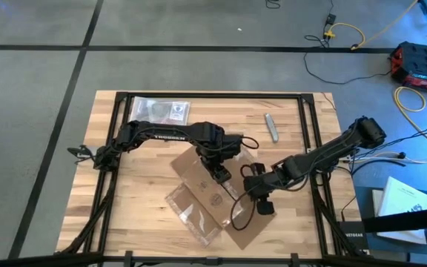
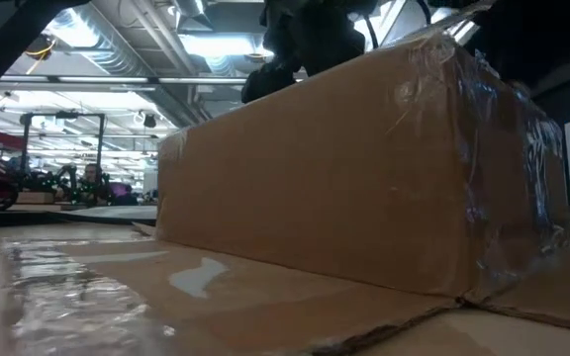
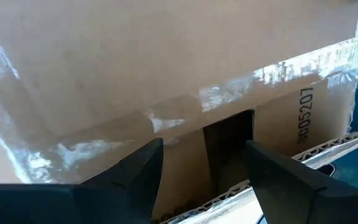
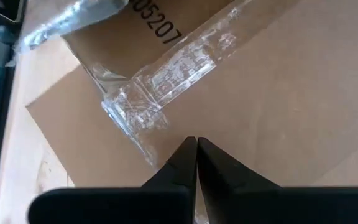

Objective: Unpack boxes
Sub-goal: Break down the box until it is fully flat

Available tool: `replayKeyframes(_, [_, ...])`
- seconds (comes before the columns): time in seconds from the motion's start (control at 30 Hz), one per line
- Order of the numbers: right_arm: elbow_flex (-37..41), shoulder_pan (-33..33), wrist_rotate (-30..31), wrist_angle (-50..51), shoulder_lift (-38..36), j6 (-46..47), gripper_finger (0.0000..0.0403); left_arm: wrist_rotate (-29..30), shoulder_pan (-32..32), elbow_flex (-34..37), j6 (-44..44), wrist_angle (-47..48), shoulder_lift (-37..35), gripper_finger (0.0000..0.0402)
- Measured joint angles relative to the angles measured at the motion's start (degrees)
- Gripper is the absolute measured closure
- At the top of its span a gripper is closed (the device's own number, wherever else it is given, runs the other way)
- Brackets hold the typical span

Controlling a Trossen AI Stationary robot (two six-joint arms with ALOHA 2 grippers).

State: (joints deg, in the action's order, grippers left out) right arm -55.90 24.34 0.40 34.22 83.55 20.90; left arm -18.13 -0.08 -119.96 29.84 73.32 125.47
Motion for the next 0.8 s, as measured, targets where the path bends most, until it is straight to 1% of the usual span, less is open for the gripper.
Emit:
replayKeyframes(0.23, [-0.2,0.0,0.1,-0.6,2.3,1.2,0.0403,-6.2,-1.1,0.0,2.7,-0.1,0.0,0.019])
replayKeyframes(0.5, [-0.2,-0.7,0.3,-0.4,2.4,2.0,0.0403,-8.7,-3.4,0.0,5.1,1.8,-2.3,0.019])
replayKeyframes(0.67, [-0.1,-2.0,0.0,0.0,2.4,2.5,0.0403,-8.8,-5.2,0.0,7.1,2.9,-4.1,0.019])
replayKeyframes(0.8, [-0.1,-2.9,-0.1,0.1,2.5,2.8,0.0403,-8.8,-7.8,0.0,7.6,4.9,-4.8,0.019])
